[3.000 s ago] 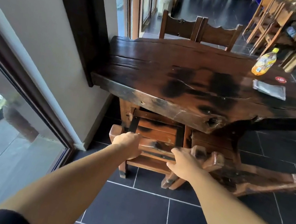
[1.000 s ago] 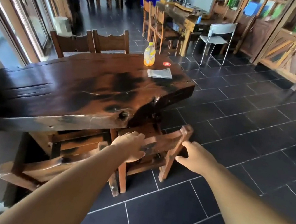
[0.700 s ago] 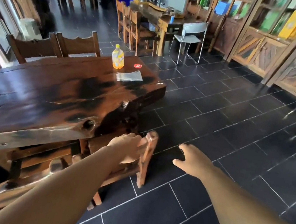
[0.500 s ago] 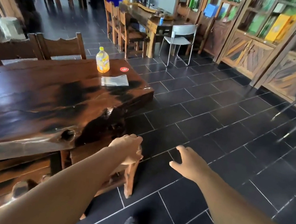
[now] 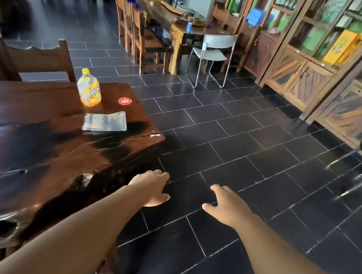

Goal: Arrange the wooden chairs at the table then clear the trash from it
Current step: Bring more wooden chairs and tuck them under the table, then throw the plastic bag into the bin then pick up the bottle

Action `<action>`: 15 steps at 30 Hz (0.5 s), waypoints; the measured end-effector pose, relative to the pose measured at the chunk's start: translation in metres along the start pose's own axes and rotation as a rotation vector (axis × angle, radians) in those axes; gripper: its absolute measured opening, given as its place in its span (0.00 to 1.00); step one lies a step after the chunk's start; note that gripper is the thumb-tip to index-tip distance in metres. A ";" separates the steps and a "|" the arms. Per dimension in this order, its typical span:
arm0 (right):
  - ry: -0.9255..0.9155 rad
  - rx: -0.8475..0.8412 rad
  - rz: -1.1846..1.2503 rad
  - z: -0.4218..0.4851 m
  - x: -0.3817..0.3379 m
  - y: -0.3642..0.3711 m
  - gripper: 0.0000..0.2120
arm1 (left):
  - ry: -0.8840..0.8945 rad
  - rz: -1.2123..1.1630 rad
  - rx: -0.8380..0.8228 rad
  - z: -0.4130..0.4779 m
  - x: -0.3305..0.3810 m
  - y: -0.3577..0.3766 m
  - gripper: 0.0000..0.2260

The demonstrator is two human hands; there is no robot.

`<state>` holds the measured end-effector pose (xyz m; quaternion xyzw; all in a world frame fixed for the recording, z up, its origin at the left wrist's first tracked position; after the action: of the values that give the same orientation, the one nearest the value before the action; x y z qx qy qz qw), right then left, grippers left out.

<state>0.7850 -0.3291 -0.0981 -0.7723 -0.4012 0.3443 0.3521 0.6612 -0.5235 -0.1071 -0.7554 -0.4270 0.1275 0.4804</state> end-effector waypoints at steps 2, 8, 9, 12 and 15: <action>-0.007 0.003 0.004 0.027 0.004 -0.021 0.29 | -0.011 -0.003 0.001 0.023 -0.002 -0.021 0.30; -0.052 -0.010 0.010 0.110 0.008 -0.063 0.29 | -0.055 -0.036 0.010 0.091 -0.015 -0.058 0.31; -0.060 -0.017 -0.001 0.121 0.007 -0.068 0.29 | -0.064 -0.037 0.009 0.099 -0.017 -0.063 0.31; -0.104 -0.032 -0.017 0.174 0.011 -0.086 0.29 | -0.092 -0.045 0.005 0.142 -0.021 -0.078 0.31; -0.170 -0.056 -0.073 0.229 0.017 -0.115 0.30 | -0.135 -0.057 0.006 0.189 -0.027 -0.099 0.31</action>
<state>0.5623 -0.2033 -0.1258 -0.7348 -0.4671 0.3839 0.3074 0.4791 -0.4102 -0.1259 -0.7312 -0.4794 0.1656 0.4562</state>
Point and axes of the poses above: each hand's wrist, its own z-axis towards the middle knuckle, its own y-axis out of the palm, x = y × z, the point moved 4 cm from there along z, towards the middle knuckle, and after that the axes turned 11 degrees about -x, right-handed, at the moved point
